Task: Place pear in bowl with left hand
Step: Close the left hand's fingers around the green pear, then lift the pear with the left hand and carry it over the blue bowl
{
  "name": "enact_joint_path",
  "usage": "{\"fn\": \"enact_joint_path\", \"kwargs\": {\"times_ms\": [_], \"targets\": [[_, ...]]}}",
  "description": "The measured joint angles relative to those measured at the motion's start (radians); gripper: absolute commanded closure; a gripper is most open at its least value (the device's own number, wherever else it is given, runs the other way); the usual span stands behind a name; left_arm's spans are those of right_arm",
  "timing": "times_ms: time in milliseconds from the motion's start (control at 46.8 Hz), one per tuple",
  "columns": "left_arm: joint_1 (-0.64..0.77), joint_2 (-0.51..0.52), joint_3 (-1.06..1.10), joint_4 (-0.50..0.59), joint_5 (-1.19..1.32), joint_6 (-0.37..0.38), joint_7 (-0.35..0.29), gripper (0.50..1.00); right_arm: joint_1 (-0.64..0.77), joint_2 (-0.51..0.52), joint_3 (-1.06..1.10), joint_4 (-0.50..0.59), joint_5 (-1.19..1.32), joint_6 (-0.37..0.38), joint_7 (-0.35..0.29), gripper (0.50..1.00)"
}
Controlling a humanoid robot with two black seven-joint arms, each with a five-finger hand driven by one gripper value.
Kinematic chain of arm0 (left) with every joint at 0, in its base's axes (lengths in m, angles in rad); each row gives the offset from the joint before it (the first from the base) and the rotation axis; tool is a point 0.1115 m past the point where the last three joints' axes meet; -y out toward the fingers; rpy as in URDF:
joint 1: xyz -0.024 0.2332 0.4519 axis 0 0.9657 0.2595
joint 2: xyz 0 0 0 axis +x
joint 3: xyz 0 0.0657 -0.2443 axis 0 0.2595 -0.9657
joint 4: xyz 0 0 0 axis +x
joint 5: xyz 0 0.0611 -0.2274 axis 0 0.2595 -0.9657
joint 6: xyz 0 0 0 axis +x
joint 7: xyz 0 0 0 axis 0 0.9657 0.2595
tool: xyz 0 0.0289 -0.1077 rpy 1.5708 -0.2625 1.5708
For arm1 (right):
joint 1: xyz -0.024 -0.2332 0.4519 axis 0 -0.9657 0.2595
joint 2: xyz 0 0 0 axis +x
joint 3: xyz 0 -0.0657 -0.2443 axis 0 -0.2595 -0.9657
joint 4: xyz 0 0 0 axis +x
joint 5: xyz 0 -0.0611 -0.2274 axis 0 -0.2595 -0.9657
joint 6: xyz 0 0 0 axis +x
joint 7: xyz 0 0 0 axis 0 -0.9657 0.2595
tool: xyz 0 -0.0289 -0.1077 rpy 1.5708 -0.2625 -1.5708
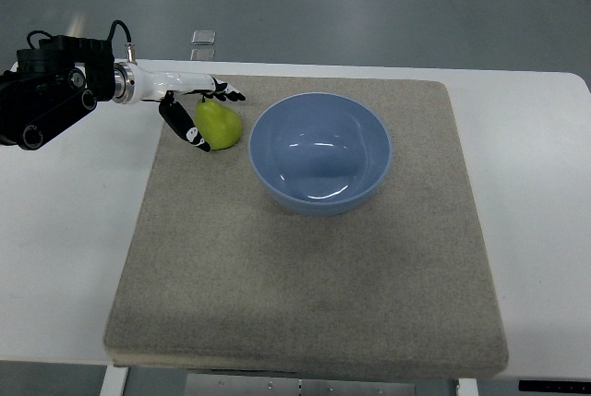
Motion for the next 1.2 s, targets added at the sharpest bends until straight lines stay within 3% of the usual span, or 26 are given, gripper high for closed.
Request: {"fn": "enact_joint_path", "kwargs": {"times_ms": [235,812,1197], "targets": [[0.006,-0.030,-0.001,0.045,0.001,0.000,0.000,0.735,0.000,0.000,0.000,0.000,0.000,0.000,0.000,0.576],[0.013,-0.064,-0.017,0.083,-0.021,-0.001,0.013,0.742,0.000,0.000,0.000,0.000,0.000,0.000,0.000,0.576],[-0.081,-0.064,-0.021,0.054,-0.077,-0.001,0.010,0.733,0.000,0.000,0.000,0.000,0.000,0.000,0.000,0.576]]}}
